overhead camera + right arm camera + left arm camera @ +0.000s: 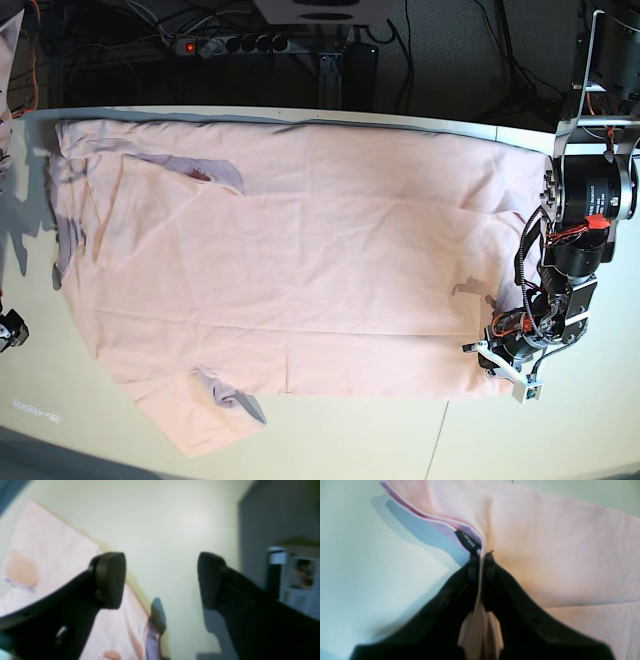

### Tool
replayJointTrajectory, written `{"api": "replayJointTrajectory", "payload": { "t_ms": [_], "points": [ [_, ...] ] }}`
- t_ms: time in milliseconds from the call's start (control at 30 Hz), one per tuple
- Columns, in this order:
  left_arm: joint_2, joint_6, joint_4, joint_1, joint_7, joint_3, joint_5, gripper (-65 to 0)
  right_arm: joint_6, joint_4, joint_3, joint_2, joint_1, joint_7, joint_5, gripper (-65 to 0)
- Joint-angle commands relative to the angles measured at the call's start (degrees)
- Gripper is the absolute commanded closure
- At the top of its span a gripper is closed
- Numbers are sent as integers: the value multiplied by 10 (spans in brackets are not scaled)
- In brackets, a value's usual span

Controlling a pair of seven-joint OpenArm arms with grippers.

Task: Fold the T-shirt properly
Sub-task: 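Release the right gripper and regrasp the shirt's side edge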

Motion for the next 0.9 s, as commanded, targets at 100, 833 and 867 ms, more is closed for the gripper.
{"api": "replayJointTrajectory", "payload": {
  "t_ms": [100,833,867],
  "points": [
    [-5,2,4,-14,14,0,6,0,-1,10,3,12,15,5,-5,-443],
    [-5,-17,4,-14,31,0,5,0,-3,7,3,-96,-89,57,-15,-394],
    [-4,-17,4,-14,31,1,4,0,-3,8,3,-100,-85,57,-21,-394]
  ]
}}
